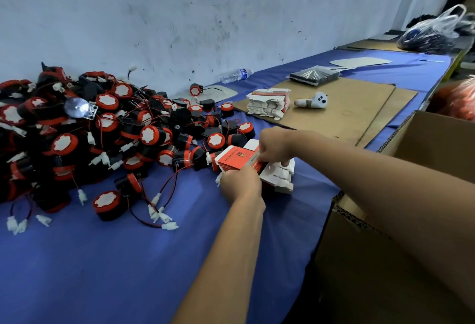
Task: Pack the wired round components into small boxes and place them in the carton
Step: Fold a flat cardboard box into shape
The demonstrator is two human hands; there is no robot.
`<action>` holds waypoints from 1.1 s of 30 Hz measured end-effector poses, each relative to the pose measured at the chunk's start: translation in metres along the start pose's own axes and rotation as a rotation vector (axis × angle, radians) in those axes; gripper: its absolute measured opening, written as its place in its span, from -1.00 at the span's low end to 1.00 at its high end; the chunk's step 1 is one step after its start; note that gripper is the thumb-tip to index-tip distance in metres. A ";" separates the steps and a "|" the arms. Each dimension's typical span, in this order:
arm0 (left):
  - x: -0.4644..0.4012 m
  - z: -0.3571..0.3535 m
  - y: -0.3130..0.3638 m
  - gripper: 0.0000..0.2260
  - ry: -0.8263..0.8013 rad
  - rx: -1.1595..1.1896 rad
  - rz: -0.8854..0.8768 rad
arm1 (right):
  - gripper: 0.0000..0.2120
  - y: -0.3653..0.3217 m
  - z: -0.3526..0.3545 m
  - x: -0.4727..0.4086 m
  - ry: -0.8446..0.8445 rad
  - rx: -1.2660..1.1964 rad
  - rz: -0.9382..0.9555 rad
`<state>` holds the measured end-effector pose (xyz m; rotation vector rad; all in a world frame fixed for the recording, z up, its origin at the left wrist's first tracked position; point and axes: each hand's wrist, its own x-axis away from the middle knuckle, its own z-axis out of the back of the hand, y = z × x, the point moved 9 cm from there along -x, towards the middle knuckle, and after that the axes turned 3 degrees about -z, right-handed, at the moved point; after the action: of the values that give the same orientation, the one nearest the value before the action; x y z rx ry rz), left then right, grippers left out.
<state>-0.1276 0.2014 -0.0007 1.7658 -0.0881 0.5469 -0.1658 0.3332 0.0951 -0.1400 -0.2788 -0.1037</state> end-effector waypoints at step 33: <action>-0.014 0.022 0.015 -0.83 0.068 0.134 -0.043 | -0.71 0.038 -0.021 0.002 -0.271 -0.468 -0.153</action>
<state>-0.1381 0.1732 0.0039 1.8730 0.0345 0.5930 -0.1534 0.3668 0.0709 -0.6006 -0.5334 -0.3030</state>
